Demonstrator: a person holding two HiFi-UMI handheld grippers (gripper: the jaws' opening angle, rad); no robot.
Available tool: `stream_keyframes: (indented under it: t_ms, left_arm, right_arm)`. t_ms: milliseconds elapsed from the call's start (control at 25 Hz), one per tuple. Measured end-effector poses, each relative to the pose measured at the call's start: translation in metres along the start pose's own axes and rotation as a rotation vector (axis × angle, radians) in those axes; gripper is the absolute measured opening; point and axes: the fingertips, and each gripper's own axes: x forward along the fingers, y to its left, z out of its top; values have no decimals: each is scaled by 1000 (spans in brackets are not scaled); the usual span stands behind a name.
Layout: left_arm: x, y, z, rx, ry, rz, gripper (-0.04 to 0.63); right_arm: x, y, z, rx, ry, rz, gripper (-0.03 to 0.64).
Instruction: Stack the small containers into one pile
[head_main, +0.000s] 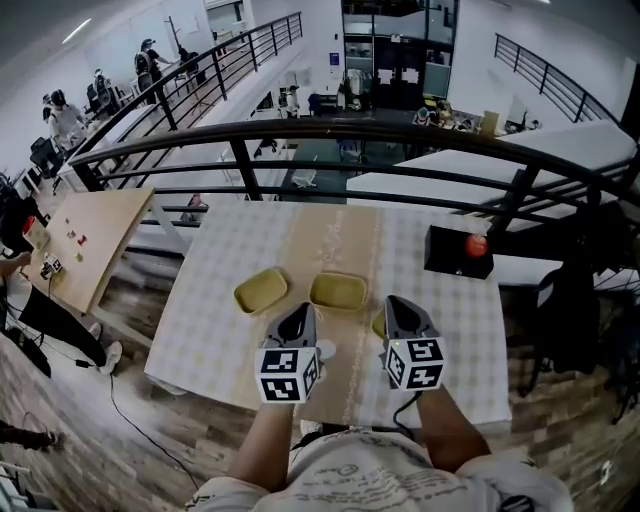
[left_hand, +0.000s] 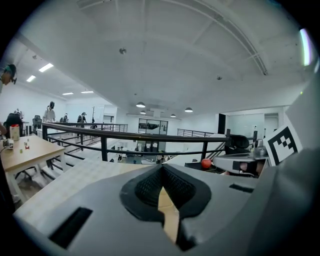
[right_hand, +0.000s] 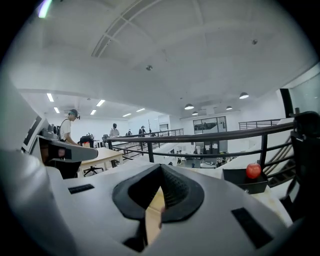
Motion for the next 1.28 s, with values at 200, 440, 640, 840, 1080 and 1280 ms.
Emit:
stream_keyframes:
  t_ms: [200, 440, 640, 840, 1080, 1280]
  left_arm:
    - [13, -1, -2, 13, 4, -48, 6]
    - [22, 2, -10, 6, 20, -77, 6]
    - [27, 10, -17, -8, 34, -85, 6]
    - [30, 13, -22, -24, 48, -91, 6]
    - [31, 7, -26, -21, 61, -106, 6]
    - [30, 10, -27, -18, 67, -103, 6]
  right_arm:
    - [10, 2, -22, -87, 71, 23, -2]
    - [20, 10, -79, -231, 242, 154, 161]
    - [17, -2, -140, -342, 450, 187, 163]
    - [15, -15, -191, -426, 621, 212, 164]
    - [20, -32, -234, -473, 766, 219, 163]
    - [25, -42, -258, -476, 863, 223, 163]
